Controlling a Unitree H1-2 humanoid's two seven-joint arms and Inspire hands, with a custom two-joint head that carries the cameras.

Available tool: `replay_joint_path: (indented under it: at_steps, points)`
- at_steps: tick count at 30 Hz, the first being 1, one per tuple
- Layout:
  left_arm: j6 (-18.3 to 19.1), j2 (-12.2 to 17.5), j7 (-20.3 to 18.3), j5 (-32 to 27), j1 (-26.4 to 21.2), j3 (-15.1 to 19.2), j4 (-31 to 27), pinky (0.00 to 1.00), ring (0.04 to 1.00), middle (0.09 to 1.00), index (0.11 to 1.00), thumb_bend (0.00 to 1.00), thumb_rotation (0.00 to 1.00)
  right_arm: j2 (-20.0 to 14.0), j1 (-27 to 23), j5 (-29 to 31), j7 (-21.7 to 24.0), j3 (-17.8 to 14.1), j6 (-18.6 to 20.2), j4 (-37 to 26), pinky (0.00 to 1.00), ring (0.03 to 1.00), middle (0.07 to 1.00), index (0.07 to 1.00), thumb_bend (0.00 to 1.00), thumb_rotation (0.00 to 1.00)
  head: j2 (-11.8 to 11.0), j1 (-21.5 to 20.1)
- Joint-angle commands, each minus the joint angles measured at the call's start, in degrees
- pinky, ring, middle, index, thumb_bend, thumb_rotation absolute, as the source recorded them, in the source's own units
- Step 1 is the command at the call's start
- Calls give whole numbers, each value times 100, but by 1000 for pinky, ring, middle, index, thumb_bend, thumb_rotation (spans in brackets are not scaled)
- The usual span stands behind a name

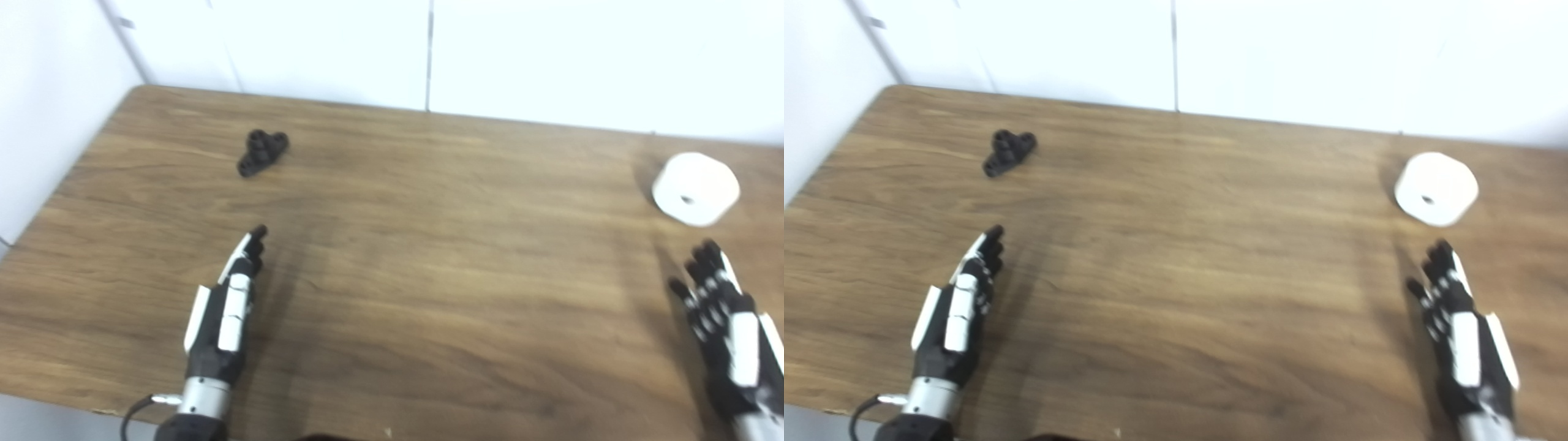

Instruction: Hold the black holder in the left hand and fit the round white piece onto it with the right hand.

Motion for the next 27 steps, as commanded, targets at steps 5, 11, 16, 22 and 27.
replay_joint_path:
  at_steps: [5, 11, 16, 22, 27]
  points:
    - [-162, -213, 60, 233, -3, -237, 288, 1000, 1000, 998, 955, 407, 994, 21, 54, 87, 109, 4, -340, 612, 1000, 1000, 1000, 1000, 595, 1000, -263, 232]
    - [-407, -245, 90, 285, -26, -324, 477, 1000, 1000, 998, 952, 377, 979, 6, 29, 131, 109, -15, -250, 709, 1000, 1000, 1000, 1000, 606, 1000, -501, 388]
    - [-555, -263, 134, 371, -32, -366, 620, 1000, 1000, 992, 938, 369, 966, 6, 5, 122, 123, -38, -261, 801, 1000, 1000, 1000, 1000, 668, 1000, -680, 549]
    - [-600, -304, 278, 546, -45, -438, 664, 1000, 1000, 983, 935, 388, 958, 0, -14, 151, 195, -32, -373, 872, 1000, 1000, 1000, 1000, 689, 1000, -782, 633]
    - [-576, -259, 286, 541, -12, -480, 656, 1000, 1000, 993, 944, 384, 952, -18, -49, 123, 240, -23, -476, 954, 1000, 1000, 1000, 1000, 758, 1000, -802, 580]
